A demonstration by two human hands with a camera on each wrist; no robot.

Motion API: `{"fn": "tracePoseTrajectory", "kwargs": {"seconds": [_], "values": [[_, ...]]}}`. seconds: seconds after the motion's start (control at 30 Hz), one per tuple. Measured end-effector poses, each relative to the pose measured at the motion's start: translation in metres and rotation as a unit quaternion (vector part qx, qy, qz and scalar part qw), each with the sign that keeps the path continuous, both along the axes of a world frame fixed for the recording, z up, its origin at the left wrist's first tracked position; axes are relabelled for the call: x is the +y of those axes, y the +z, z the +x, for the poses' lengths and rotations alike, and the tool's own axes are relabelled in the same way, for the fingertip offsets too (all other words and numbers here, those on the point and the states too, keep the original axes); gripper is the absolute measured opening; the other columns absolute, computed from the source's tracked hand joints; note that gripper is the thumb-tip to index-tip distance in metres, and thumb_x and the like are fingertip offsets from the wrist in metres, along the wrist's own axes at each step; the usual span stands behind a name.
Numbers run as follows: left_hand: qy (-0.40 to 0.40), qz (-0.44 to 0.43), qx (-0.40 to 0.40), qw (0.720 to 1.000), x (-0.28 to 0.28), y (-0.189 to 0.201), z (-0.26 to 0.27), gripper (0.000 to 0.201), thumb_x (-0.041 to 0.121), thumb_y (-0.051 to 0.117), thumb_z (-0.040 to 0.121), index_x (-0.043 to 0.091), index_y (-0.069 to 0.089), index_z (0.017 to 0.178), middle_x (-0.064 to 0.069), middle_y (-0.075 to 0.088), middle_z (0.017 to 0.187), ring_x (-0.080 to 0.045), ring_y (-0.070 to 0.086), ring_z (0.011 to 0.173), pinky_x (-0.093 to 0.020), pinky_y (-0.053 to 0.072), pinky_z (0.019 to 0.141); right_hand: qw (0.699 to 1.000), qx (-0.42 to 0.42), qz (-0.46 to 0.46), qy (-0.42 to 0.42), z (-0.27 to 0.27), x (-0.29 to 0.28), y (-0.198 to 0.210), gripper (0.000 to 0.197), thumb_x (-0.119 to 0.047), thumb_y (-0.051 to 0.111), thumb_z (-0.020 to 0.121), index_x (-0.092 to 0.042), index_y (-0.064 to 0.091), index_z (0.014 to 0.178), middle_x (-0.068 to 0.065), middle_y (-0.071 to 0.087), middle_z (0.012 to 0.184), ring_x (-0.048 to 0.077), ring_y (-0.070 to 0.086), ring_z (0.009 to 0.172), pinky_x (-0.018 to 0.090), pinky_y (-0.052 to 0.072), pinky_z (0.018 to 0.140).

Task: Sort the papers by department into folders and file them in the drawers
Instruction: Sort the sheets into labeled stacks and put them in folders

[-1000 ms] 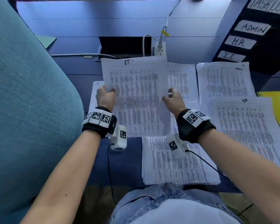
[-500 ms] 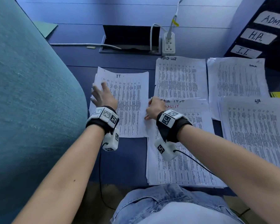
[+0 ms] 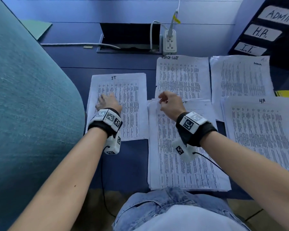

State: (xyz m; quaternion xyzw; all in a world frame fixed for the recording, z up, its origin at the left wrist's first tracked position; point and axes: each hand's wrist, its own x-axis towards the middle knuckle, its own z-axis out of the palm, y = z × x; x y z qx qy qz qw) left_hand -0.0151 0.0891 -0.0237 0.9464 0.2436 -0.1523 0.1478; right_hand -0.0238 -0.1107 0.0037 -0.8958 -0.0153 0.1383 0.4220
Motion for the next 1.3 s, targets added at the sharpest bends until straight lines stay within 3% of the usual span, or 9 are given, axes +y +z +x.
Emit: {"fn": "tracePoseTrajectory", "kwargs": {"seconds": [0.17,0.33,0.53,0.63,0.73,0.9,1.03,1.2,1.3], "values": [[-0.177,-0.104,-0.145,0.968,-0.045,0.008,0.000,0.039,0.016,0.063,0.085,0.010,0.051,0.122,-0.012,0.045,0.128,-0.025,0.045,0.119,-0.038,0.037,0.104,0.987,0.006,-0.160,0.017,0.001,-0.047,-0.014,0.030,-0.007,0.059,0.084,-0.009,0.054,0.113,0.009,0.057,0.113,0.025,0.052,0.107,0.042,0.043,0.097],[-0.345,-0.087,-0.039,0.934,-0.092,0.002,-0.008,0.060,0.040,0.067,0.078,0.015,0.046,0.128,-0.008,0.043,0.126,-0.022,0.039,0.119,-0.040,0.036,0.103,0.943,0.046,-0.307,0.121,-0.002,-0.066,-0.016,0.077,-0.041,0.077,0.067,-0.017,0.041,0.131,0.002,0.039,0.135,0.023,0.030,0.128,0.049,0.025,0.104],[-0.349,-0.075,-0.078,0.931,-0.103,-0.005,-0.011,0.035,0.026,0.059,0.088,0.014,0.051,0.119,-0.004,0.052,0.117,-0.023,0.043,0.116,-0.042,0.031,0.103,0.941,0.032,-0.314,0.124,-0.003,-0.072,-0.021,0.087,-0.045,0.079,0.064,-0.018,0.037,0.135,0.003,0.033,0.139,0.023,0.027,0.129,0.051,0.023,0.105],[-0.355,-0.131,-0.122,0.918,-0.099,-0.007,-0.014,0.011,0.018,0.053,0.092,0.012,0.061,0.096,-0.006,0.063,0.095,-0.021,0.058,0.090,-0.041,0.042,0.095,0.945,-0.006,-0.298,0.133,-0.008,-0.074,-0.022,0.077,-0.043,0.076,0.067,-0.017,0.041,0.131,0.003,0.036,0.138,0.021,0.028,0.127,0.048,0.021,0.106],[-0.316,-0.204,-0.150,0.914,-0.097,-0.007,-0.013,0.027,0.025,0.047,0.095,0.006,0.064,0.088,-0.010,0.058,0.080,-0.017,0.050,0.069,-0.031,0.045,0.076,0.925,-0.076,-0.333,0.164,-0.016,-0.074,-0.021,0.052,-0.044,0.068,0.076,-0.013,0.053,0.115,0.001,0.046,0.128,0.018,0.034,0.124,0.046,0.016,0.108],[-0.188,-0.239,-0.121,0.945,-0.100,-0.008,-0.008,0.048,0.035,0.023,0.100,-0.001,0.052,0.112,-0.018,0.052,0.113,-0.029,0.048,0.109,-0.042,0.038,0.099,0.881,-0.164,-0.390,0.213,-0.035,-0.062,-0.022,0.015,-0.023,0.053,0.089,-0.015,0.062,0.097,-0.003,0.057,0.112,0.018,0.046,0.113,0.045,0.015,0.107],[-0.174,-0.203,-0.059,0.962,-0.105,-0.008,-0.004,0.048,0.038,0.032,0.098,0.005,0.041,0.132,-0.016,0.036,0.133,-0.028,0.037,0.126,-0.045,0.031,0.108,0.881,-0.164,-0.401,0.189,-0.044,-0.058,-0.025,0.015,-0.019,0.047,0.092,-0.016,0.059,0.100,-0.003,0.061,0.106,0.019,0.053,0.106,0.044,0.013,0.108],[-0.226,-0.197,-0.099,0.949,-0.109,-0.005,0.000,0.028,0.023,0.051,0.093,0.014,0.055,0.119,-0.011,0.043,0.124,-0.025,0.049,0.113,-0.044,0.038,0.103,0.897,-0.154,-0.393,0.132,-0.040,-0.061,-0.030,0.049,-0.034,0.061,0.086,-0.016,0.042,0.127,0.001,0.058,0.124,0.021,0.051,0.117,0.048,0.010,0.109],[-0.265,-0.236,-0.137,0.925,-0.111,0.003,-0.004,0.019,0.014,0.053,0.093,0.006,0.062,0.108,-0.010,0.060,0.110,-0.022,0.056,0.097,-0.034,0.045,0.094,0.907,-0.137,-0.382,0.111,-0.037,-0.066,-0.027,0.085,-0.042,0.067,0.079,-0.015,0.019,0.143,0.005,0.034,0.143,0.022,0.038,0.127,0.049,0.013,0.109]]}}
